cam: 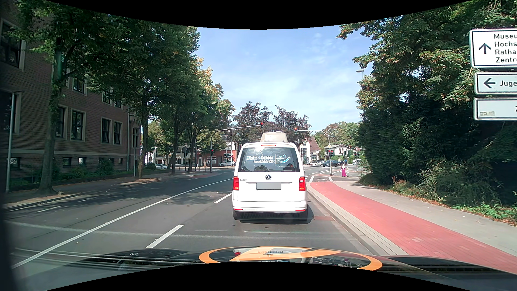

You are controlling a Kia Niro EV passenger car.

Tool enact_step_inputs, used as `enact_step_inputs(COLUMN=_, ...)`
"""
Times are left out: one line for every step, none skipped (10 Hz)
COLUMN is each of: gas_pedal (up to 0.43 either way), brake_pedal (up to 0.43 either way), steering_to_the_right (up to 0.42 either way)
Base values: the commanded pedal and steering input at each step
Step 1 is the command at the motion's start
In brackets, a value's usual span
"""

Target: Follow the waypoints while adhering to traffic rules and regulations

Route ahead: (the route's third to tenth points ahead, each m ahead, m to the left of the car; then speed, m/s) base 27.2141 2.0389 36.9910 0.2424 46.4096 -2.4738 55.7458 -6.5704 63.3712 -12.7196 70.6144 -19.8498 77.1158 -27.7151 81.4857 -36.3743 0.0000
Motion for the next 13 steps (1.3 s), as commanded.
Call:
enact_step_inputs(gas_pedal=0.000, brake_pedal=0.183, steering_to_the_right=0.001)
enact_step_inputs(gas_pedal=0.000, brake_pedal=0.183, steering_to_the_right=0.001)
enact_step_inputs(gas_pedal=0.000, brake_pedal=0.183, steering_to_the_right=0.001)
enact_step_inputs(gas_pedal=0.000, brake_pedal=0.183, steering_to_the_right=0.001)
enact_step_inputs(gas_pedal=0.000, brake_pedal=0.183, steering_to_the_right=0.001)
enact_step_inputs(gas_pedal=0.000, brake_pedal=0.183, steering_to_the_right=0.001)
enact_step_inputs(gas_pedal=0.000, brake_pedal=0.183, steering_to_the_right=0.001)
enact_step_inputs(gas_pedal=0.000, brake_pedal=0.183, steering_to_the_right=0.001)
enact_step_inputs(gas_pedal=0.000, brake_pedal=0.183, steering_to_the_right=0.001)
enact_step_inputs(gas_pedal=0.000, brake_pedal=0.183, steering_to_the_right=0.001)
enact_step_inputs(gas_pedal=0.000, brake_pedal=0.183, steering_to_the_right=0.001)
enact_step_inputs(gas_pedal=0.000, brake_pedal=0.183, steering_to_the_right=0.001)
enact_step_inputs(gas_pedal=0.000, brake_pedal=0.183, steering_to_the_right=0.001)
